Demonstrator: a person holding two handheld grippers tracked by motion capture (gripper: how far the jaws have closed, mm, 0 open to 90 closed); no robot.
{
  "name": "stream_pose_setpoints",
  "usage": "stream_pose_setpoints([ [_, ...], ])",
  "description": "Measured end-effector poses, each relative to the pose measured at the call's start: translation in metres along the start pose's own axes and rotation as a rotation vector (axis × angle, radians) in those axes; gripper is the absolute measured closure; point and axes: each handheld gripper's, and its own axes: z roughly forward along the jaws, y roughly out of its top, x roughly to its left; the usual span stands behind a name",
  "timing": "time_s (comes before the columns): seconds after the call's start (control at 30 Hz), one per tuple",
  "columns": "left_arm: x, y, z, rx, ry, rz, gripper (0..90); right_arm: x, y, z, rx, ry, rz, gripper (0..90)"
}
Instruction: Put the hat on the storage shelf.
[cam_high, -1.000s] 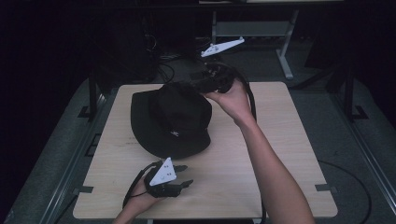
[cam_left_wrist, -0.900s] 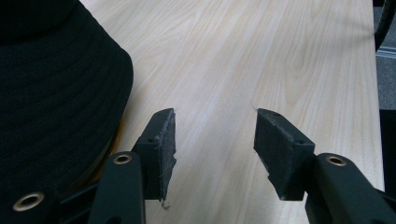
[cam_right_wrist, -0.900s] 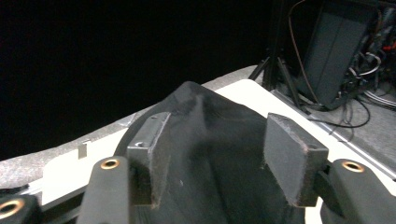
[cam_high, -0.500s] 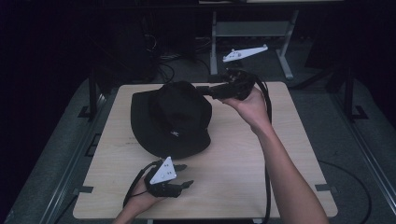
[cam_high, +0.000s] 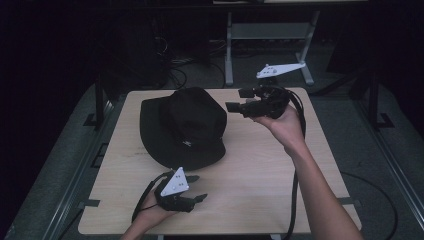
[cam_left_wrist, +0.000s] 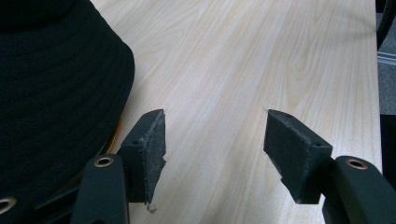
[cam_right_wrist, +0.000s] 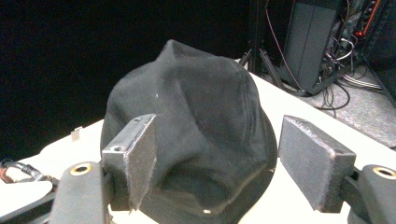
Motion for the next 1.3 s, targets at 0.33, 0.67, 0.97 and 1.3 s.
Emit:
stream_pose_setpoints([
  [0.33,0.002,-0.001,0.001,-0.008,0.007,-0.015,36.3,-0.009,-0.022,-0.021,-0.010,-0.028,0.030,24.4],
  [0.67,0.003,-0.001,-0.001,-0.010,0.012,-0.026,34.6,-0.012,-0.041,-0.037,-0.007,-0.050,0.048,23.3],
  [0.97,0.002,-0.001,0.000,0.000,0.010,-0.024,34.4,-0.014,-0.056,-0.050,-0.003,-0.068,0.065,23.0],
  [1.3,0.002,-0.002,0.001,-0.003,0.008,-0.033,33.3,-0.019,-0.081,-0.059,0.004,-0.079,0.087,22.9],
])
